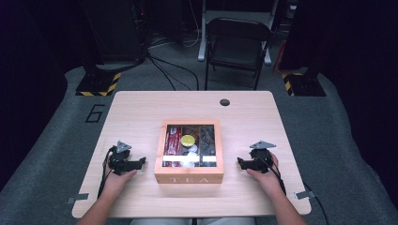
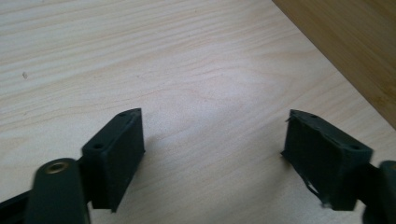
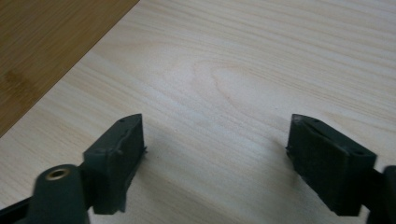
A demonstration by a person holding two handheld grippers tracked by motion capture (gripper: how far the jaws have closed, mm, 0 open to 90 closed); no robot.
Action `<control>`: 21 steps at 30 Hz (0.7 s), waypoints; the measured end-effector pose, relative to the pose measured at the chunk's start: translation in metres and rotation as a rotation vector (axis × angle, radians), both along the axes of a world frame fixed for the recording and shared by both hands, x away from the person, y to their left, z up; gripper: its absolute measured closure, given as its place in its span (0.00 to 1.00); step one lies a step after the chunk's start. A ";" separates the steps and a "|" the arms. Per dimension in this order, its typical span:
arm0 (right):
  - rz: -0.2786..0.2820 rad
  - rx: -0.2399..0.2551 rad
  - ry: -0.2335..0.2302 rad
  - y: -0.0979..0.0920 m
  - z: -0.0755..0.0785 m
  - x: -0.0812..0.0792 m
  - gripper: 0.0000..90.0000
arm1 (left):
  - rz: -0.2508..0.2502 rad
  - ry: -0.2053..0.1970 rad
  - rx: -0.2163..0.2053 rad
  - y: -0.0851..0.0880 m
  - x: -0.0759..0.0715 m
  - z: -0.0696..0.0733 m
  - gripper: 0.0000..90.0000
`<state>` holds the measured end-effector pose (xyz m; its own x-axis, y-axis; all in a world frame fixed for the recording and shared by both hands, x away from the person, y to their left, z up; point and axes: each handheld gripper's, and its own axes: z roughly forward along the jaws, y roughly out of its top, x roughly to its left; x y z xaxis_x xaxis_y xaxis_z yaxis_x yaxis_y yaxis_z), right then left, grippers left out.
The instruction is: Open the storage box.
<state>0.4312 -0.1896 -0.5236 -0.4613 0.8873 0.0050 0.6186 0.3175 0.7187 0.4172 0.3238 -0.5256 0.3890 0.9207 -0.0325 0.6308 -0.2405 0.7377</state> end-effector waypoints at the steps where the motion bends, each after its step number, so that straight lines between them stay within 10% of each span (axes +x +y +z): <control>1: 0.001 -0.002 -0.004 -0.001 0.001 0.000 0.27 | 0.007 0.000 0.001 0.001 0.000 0.000 0.27; 21: 0.013 0.041 -0.036 0.003 0.017 -0.011 0.28 | -0.029 0.000 -0.011 -0.002 -0.009 0.017 0.34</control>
<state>0.4199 -0.1870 -0.5063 -0.4733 0.8806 0.0245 0.5884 0.2953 0.7528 0.4086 0.3218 -0.5089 0.4159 0.9084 -0.0427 0.6239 -0.2508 0.7402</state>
